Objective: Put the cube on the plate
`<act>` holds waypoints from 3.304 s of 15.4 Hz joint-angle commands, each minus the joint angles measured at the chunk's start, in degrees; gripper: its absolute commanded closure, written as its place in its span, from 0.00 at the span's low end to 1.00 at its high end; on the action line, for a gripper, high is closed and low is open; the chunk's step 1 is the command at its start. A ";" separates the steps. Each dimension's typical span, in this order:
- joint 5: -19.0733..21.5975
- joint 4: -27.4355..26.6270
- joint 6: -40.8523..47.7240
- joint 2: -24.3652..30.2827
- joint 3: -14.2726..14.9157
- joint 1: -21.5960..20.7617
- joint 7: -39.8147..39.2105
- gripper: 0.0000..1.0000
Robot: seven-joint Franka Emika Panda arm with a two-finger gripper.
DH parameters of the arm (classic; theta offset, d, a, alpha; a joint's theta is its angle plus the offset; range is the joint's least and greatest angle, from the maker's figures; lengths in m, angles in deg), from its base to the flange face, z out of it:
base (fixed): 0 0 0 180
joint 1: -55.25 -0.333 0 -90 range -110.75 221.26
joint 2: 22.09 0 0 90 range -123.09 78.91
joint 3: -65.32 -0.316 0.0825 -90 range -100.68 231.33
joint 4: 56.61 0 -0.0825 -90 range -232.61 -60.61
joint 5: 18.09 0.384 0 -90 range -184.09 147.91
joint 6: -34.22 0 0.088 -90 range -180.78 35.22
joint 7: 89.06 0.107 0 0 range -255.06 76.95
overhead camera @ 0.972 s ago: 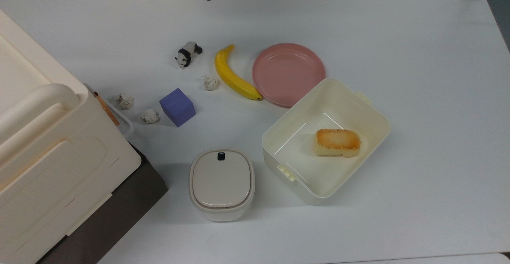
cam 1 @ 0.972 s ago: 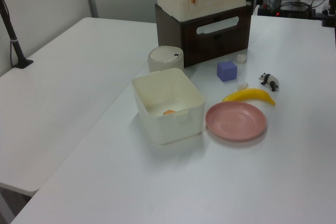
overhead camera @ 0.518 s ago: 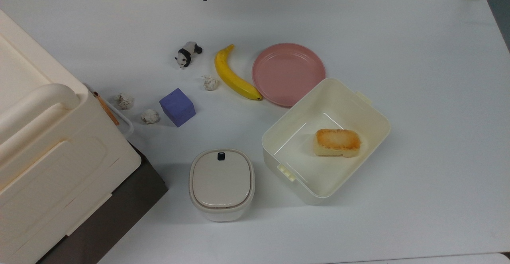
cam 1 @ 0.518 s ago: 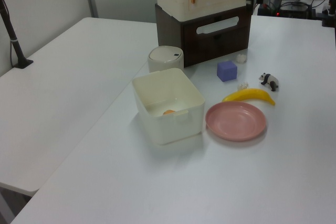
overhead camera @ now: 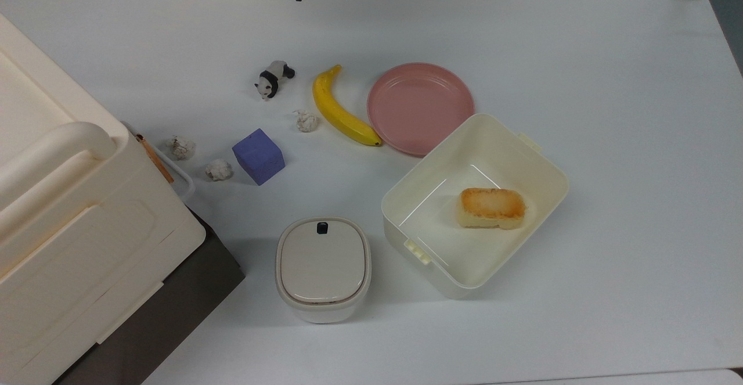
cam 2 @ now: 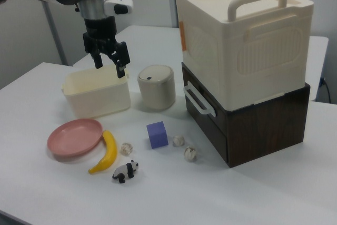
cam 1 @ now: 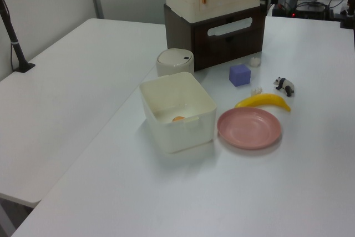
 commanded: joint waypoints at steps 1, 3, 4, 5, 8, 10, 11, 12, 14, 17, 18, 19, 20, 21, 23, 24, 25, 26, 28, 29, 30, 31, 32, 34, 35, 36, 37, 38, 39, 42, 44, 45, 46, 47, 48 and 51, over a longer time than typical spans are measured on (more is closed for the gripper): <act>-1.09 -0.90 -0.82 1.00 0.46 -0.64 -0.67 0.00; -0.83 -0.81 -0.56 1.26 0.46 -0.64 -0.50 0.00; -0.74 -0.81 -0.47 1.87 0.46 -0.64 0.11 0.00; -0.65 -0.81 -0.47 2.23 0.55 -0.56 0.12 0.00; -0.65 -0.29 0.41 2.32 0.72 -0.47 0.21 0.00; -0.65 -0.02 1.02 2.32 0.72 -0.29 0.21 0.00; -0.65 -0.02 1.11 2.32 0.72 -0.38 0.21 0.00; -0.65 -0.02 1.20 2.40 0.72 -0.38 0.21 0.00; -0.65 -0.02 1.29 2.32 0.72 -0.47 0.29 0.00; -0.74 0.07 1.90 2.05 0.64 -0.82 0.56 0.00; -0.74 0.07 1.82 2.23 0.72 -0.65 1.17 0.00; -0.74 0.07 1.82 2.23 0.72 -0.47 1.61 0.00; -0.74 0.07 1.82 2.14 0.72 -0.30 1.87 0.00; -0.65 0.07 1.73 2.05 0.81 0.05 1.79 0.00; -0.65 0.16 1.73 1.97 0.72 0.23 1.79 0.00; -0.82 0.42 1.73 1.97 0.64 0.23 1.79 0.00; -1.35 0.42 1.82 1.97 0.46 0.23 1.35 0.00; -1.44 0.33 1.73 1.97 0.37 0.06 1.35 0.00; -1.44 0.42 1.55 1.97 0.20 0.06 1.17 0.00; -1.44 0.42 1.73 2.14 0.20 0.15 1.09 0.00; -1.44 0.33 1.82 2.14 0.11 0.06 0.91 0.00; -1.27 0.33 2.08 2.23 0.11 0.15 -0.05 0.00; -1.26 0.24 2.26 2.14 0.02 0.15 -2.06 0.00; -0.65 0.33 2.60 2.23 0.28 0.50 -5.58 0.00; -0.74 0.33 3.22 2.23 0.37 0.50 -6.03 0.00; -0.74 0.24 3.75 2.32 0.37 0.50 -6.56 0.00; -0.82 0.24 3.75 2.23 0.37 0.50 -7.26 0.00; -1.26 0.24 3.40 1.97 0.37 0.50 -7.79 0.00; -1.61 0.42 3.40 1.44 0.37 0.50 -7.79 0.00; -4.50 0.51 2.79 0.04 -0.15 0.32 -7.79 0.00; -6.35 0.68 1.47 -1.63 -0.15 -0.03 -7.79 0.00; -6.97 0.77 -0.36 -2.51 -0.15 -0.03 -7.27 0.00; -7.06 0.68 -1.95 -3.04 -0.15 -0.03 -7.18 0.00; -7.24 0.60 -2.22 -3.31 -0.15 0.14 -7.44 0.00; -7.24 0.33 -2.49 -3.66 -0.07 0.23 -7.53 0.00; -9.77 0.25 -4.06 -5.94 -0.15 0.06 -7.61 0.00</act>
